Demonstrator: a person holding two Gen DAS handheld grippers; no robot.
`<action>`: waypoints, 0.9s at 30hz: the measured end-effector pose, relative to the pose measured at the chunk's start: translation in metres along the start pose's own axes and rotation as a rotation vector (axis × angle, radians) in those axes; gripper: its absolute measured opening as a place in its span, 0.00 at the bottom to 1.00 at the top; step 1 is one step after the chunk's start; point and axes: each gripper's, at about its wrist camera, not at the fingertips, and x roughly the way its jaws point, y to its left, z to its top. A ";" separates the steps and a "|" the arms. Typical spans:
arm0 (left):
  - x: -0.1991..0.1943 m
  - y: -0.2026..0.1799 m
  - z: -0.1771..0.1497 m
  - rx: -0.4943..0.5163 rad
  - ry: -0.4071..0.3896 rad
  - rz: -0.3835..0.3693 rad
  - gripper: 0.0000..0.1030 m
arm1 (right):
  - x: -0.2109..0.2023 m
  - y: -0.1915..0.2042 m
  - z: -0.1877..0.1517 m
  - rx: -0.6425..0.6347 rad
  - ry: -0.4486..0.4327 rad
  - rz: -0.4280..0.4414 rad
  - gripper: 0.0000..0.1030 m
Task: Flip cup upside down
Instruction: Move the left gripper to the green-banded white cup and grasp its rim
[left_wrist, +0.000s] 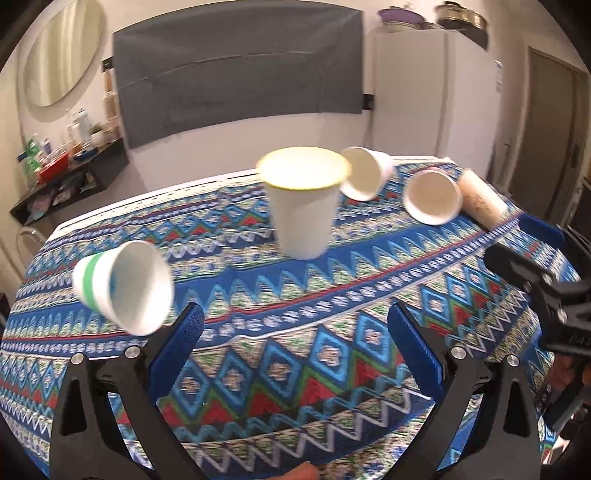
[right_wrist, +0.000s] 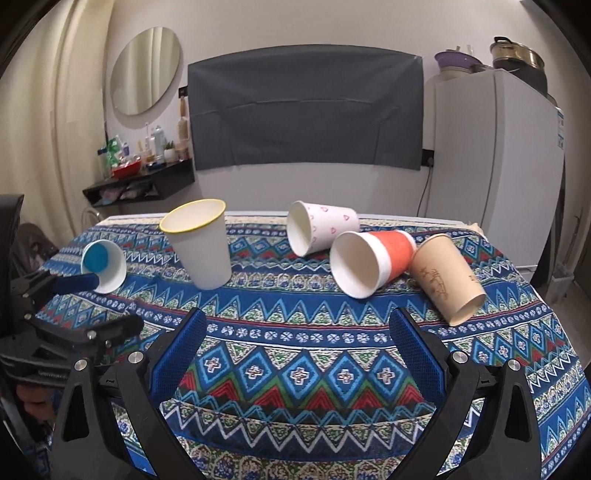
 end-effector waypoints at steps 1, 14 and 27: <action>0.000 0.005 0.001 -0.012 0.001 0.011 0.94 | 0.003 0.003 0.001 -0.002 0.021 0.008 0.92; -0.001 0.074 0.005 -0.101 0.020 0.165 0.94 | 0.035 0.037 0.012 0.029 0.118 0.084 0.92; 0.025 0.105 0.007 -0.161 0.098 0.338 0.44 | 0.034 0.057 0.003 -0.007 0.158 0.133 0.92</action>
